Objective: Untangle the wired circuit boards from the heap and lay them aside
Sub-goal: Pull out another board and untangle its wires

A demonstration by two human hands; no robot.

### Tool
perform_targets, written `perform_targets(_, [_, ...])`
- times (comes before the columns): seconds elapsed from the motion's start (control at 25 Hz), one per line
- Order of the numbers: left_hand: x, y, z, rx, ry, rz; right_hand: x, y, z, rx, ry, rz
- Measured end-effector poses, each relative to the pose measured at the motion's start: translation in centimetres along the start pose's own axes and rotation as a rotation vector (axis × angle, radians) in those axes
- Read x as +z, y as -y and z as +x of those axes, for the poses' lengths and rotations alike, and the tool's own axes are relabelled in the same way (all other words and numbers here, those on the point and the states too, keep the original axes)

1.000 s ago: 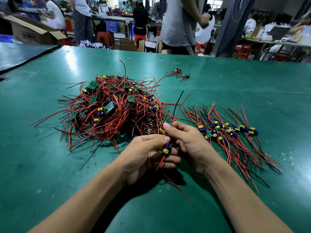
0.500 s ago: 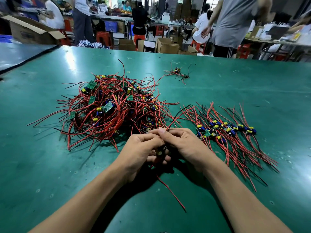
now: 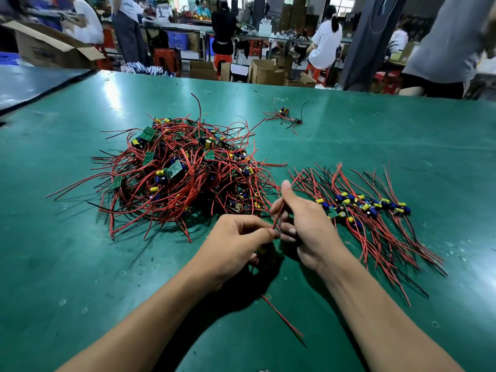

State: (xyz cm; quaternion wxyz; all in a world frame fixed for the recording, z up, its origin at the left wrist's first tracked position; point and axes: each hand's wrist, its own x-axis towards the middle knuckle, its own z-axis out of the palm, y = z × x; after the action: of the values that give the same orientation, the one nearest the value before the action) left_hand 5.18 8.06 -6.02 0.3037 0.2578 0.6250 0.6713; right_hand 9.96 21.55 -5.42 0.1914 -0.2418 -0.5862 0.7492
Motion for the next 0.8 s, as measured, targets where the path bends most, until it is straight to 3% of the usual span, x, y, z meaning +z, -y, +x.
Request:
perform_targets(0.12, [0.1,0.2,-0.2,0.081,-0.014,0.108,0.4,-0.1,-0.1,0.009,0.028,0.009])
perform_targets(0.24, [0.1,0.3,-0.1,0.079,-0.039,0.049,0.4,-0.1,-0.4,0.002,0.060,-0.005])
perform_targets(0.48, [-0.5,0.4,0.2,0.020,-0.072,-0.097,0.5,-0.5,-1.6,0.097,0.321,-0.042])
perform_targets(0.8, [-0.8,0.5,0.1,-0.018,-0.017,-0.060,-1.0,-0.5,0.1,-0.120,0.072,-0.307])
